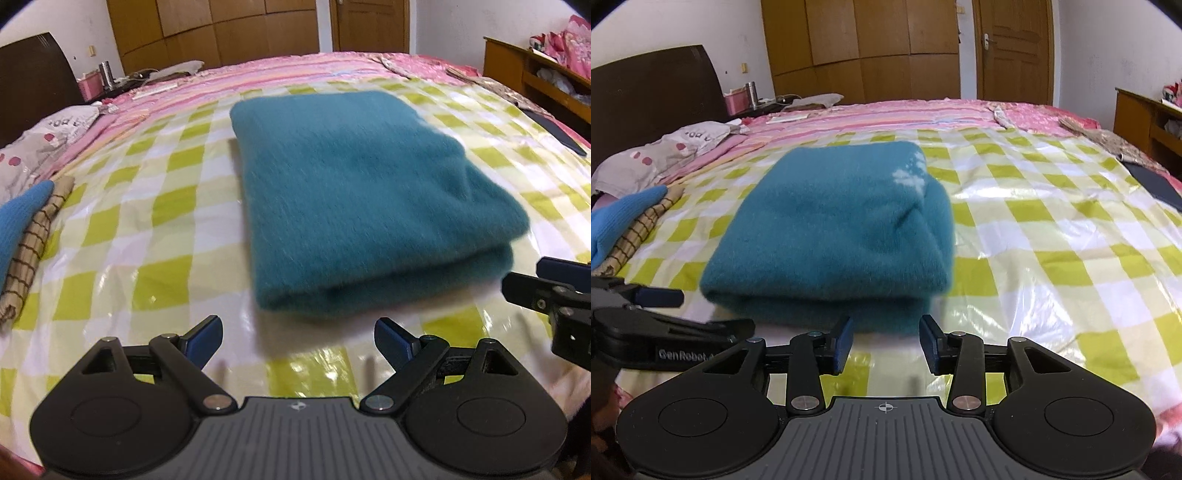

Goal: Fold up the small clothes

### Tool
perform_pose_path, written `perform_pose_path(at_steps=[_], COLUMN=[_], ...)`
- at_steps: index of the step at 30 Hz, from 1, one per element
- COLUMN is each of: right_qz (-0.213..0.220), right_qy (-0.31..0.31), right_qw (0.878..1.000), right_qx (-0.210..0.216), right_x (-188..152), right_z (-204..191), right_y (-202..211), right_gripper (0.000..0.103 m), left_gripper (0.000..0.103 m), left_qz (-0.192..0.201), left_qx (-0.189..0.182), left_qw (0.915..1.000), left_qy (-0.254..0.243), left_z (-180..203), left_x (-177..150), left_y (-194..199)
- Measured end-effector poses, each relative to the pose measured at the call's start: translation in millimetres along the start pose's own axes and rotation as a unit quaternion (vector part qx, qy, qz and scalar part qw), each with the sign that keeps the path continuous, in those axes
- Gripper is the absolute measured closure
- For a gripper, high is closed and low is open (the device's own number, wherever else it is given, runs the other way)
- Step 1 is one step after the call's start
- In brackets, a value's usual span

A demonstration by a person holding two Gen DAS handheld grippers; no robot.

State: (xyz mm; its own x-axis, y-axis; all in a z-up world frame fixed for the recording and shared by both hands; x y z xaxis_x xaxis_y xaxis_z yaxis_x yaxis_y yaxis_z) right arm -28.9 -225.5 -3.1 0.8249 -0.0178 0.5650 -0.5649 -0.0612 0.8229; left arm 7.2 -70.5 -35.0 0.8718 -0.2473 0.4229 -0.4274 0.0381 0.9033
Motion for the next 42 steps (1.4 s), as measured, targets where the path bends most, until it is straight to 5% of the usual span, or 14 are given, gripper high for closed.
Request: perform_pose_path(at_steps=[9,42], right_qz=[-0.012,-0.021], right_qy=[-0.013,-0.028], right_qw=[1.0,0.999], right_qx=[-0.013,-0.019], right_x=[-16.3,-31.8], right_z=[-2.1,-9.3], right_y=[-3.6,-4.2], right_gripper=[0.052,0.048], left_gripper=[0.008,0.008], left_qz=[-0.009,-0.01], left_qx=[-0.006,-0.019], left_qw=[0.9999,0.9997], left_qy=[-0.006,-0.007], left_z=[6.3,13.5], left_x=[-11.3,-18.6], left_y=[-0.5,1.2])
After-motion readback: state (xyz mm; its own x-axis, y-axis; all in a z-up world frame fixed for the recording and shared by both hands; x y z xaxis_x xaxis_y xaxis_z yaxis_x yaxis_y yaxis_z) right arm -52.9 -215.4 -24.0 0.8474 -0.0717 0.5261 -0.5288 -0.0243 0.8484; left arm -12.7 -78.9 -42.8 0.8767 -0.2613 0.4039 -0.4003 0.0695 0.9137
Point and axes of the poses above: each gripper's, at about its wrist camera, not at the fingertips, and y roughly against the way its jaws point, z to its right, x to its top, the point moved 3 cm from there along -y, roughly the way its jaws point, and after that the axes turned 15 degrees about -z, right-handed, at the moved point
